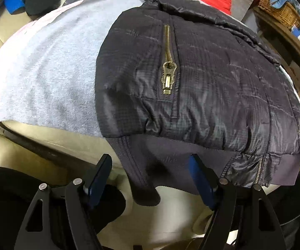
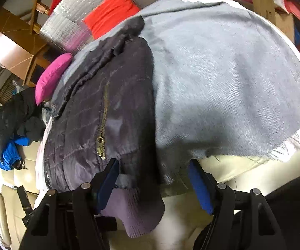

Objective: Fold large clothes
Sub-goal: 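Grasp the jacket hem with both tools and lift it off the bed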

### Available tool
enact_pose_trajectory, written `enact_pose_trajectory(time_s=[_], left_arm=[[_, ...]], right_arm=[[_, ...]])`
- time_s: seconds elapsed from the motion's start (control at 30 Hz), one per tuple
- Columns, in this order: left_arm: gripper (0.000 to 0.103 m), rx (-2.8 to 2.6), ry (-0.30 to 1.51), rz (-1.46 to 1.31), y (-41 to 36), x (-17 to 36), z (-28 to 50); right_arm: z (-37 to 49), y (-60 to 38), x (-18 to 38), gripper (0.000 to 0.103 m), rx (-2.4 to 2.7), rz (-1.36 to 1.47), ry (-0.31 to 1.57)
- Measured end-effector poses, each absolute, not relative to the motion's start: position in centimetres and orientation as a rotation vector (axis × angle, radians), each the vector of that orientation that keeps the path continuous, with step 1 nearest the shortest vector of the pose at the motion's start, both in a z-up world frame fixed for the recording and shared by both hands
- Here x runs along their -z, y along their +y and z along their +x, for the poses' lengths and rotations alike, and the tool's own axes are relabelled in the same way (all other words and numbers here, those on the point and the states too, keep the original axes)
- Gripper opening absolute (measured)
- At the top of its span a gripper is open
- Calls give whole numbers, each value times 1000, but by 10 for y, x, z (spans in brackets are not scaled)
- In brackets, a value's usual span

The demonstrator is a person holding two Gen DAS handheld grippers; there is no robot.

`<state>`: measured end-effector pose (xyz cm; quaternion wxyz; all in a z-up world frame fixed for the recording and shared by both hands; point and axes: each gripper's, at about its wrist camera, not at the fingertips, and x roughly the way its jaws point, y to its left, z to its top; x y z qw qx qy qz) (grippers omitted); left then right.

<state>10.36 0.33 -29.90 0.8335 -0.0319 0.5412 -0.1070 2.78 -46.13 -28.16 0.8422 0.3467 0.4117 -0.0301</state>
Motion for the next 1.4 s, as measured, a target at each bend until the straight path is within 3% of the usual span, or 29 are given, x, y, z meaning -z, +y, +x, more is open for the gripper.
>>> enact_pose_trajectory(time_s=[0.13,0.27,0.37,0.47,0.63,0.7,0.8,0.87,1.0,1.03,1.1,1.17,1.23,1.3,1.4], left_arm=[[74,278,1091,-87,-1,294,104],[64,281,1095,-121,3,300,107],[64,296,1104,-183,14,302,109],[71,317,1156,-221,15,310,115],[69,346,1209,-259,12,320,117],[50,362,1196,-248,9,318,116],[29,359,1173,-231,7,310,112],[26,375,1153,-246,10,304,112],[27,384,1145,-230,5,302,109],[31,384,1158,-234,4,304,110],[55,411,1193,-263,1,310,115],[55,416,1207,-257,-8,316,121],[47,419,1194,-234,-12,314,119],[30,412,1184,-214,-12,312,117],[22,410,1171,-232,-9,308,118]], right_arm=[[34,-465,279,71,29,795,810],[46,-466,293,72,48,828,832],[50,-459,299,73,-15,848,857],[50,-445,295,73,-91,795,879],[54,-448,306,73,-101,817,928],[61,-435,305,70,-77,718,970],[58,-412,284,58,-33,581,1017],[48,-394,262,57,-93,502,961],[52,-395,268,57,-116,493,963],[61,-403,285,57,-75,554,1010],[70,-412,306,57,-48,640,1044],[68,-412,308,57,-37,664,1035],[61,-403,294,56,-85,619,1040],[49,-405,278,56,-109,599,1016],[32,-424,271,56,-116,659,995]])
